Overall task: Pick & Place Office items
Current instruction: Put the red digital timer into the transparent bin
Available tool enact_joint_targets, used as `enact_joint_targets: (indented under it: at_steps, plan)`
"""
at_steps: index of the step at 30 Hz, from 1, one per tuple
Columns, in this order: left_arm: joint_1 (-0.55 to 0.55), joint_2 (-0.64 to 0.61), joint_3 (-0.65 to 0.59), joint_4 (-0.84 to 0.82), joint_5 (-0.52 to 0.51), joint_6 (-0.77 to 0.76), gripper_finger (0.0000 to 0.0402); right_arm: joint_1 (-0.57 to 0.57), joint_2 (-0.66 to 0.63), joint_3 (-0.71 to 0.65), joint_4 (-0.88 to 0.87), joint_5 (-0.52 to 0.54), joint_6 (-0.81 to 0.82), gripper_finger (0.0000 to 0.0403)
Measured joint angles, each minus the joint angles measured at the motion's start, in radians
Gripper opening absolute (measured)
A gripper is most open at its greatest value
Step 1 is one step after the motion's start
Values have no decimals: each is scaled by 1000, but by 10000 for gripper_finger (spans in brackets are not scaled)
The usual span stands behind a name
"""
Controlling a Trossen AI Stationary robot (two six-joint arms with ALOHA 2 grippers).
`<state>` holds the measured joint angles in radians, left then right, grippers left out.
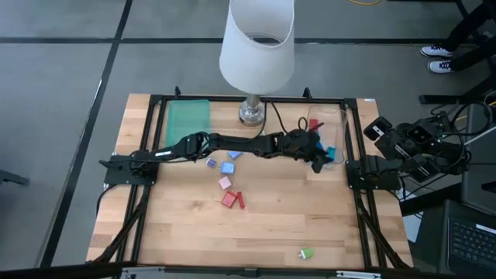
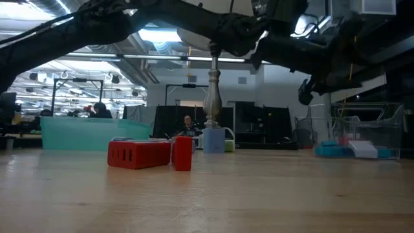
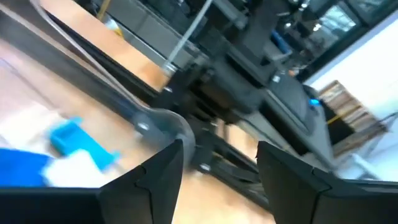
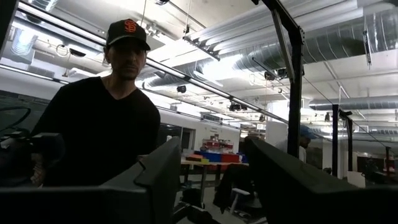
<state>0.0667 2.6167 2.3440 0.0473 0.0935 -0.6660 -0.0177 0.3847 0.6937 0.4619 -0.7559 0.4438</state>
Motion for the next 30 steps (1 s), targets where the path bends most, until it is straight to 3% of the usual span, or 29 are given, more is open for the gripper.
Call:
enact_joint_targets:
  at_steps: [8, 10, 15, 17, 23, 25, 30]
  plan:
    - [-121, -42, 9, 54, 214, -36, 180, 4, 76, 0, 36, 0, 70, 187]
    - [-148, -101, 9, 24, 225, 14, 174, 15, 131, 0, 56, 0, 86, 187]
    - [-179, -356, 12, -234, 199, 191, 161, 58, 298, 0, 225, 46, 161, 187]
    - [-190, -458, 13, -334, 153, 274, 155, 77, 374, 0, 301, 136, 180, 187]
    - [-210, -744, 10, -584, -40, 397, 140, 131, 565, 0, 511, 620, 279, 187]
    - [-231, -835, 13, -672, -138, 400, 137, 131, 604, 0, 489, 685, 308, 187]
    - [-384, -981, 10, -861, -419, 382, 136, 120, 694, 0, 463, 779, 177, 187]
